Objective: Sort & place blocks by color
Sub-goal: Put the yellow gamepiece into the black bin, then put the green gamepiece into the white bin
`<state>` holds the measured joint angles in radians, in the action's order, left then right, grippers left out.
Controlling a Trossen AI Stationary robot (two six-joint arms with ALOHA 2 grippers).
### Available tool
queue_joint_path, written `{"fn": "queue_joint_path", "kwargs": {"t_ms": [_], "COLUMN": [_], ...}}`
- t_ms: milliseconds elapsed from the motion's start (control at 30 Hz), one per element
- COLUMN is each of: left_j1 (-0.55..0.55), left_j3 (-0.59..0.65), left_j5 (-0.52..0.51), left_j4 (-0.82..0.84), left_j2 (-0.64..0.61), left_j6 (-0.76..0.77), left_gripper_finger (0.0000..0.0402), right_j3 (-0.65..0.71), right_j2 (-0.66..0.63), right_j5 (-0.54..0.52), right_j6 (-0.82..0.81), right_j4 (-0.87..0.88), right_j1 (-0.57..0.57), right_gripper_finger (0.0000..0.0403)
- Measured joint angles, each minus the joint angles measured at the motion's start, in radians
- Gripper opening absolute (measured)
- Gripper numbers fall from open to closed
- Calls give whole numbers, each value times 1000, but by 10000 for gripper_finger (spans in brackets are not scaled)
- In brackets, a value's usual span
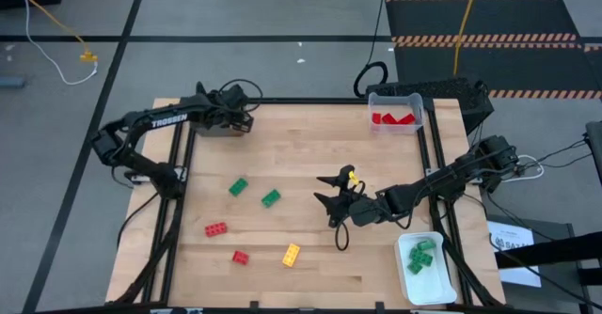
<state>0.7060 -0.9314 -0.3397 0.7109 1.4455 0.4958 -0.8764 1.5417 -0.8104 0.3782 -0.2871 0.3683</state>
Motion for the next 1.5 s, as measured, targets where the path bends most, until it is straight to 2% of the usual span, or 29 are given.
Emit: {"fn": "queue_joint_path", "kwargs": {"t_ms": [200,400,500,633,867,1167,1367,1500], "left_j1": [-12,4,8,-9,-63,-160,-348,-533], "left_j3": [0,0,0,0,0,-30,-31,-31], "left_j5": [-17,-160,-162,-157,15,34,238,247], "left_j4": [11,138,166,113,-73,-101,-122,-64], "left_j2": [-8,-9,-9,-22,-24,-162,-277,-288], "left_j6": [-37,-3,3,-28,-109,-199,-217,-128], "left_gripper_finger": [237,238,239,239,239,239,239,239], "right_j3": [0,0,0,0,0,0,0,0], "right_j2": [0,0,0,0,0,0,0,0], "right_j5": [0,0,0,0,0,-1,-4,-5], "right_j6": [0,0,0,0,0,0,-4,-22], "right_j4": [0,0,0,0,-1,0,0,0], "right_j1": [0,0,0,0,0,-1,-2,-2], "right_gripper_finger": [235,235,235,235,235,235,235,235]}}
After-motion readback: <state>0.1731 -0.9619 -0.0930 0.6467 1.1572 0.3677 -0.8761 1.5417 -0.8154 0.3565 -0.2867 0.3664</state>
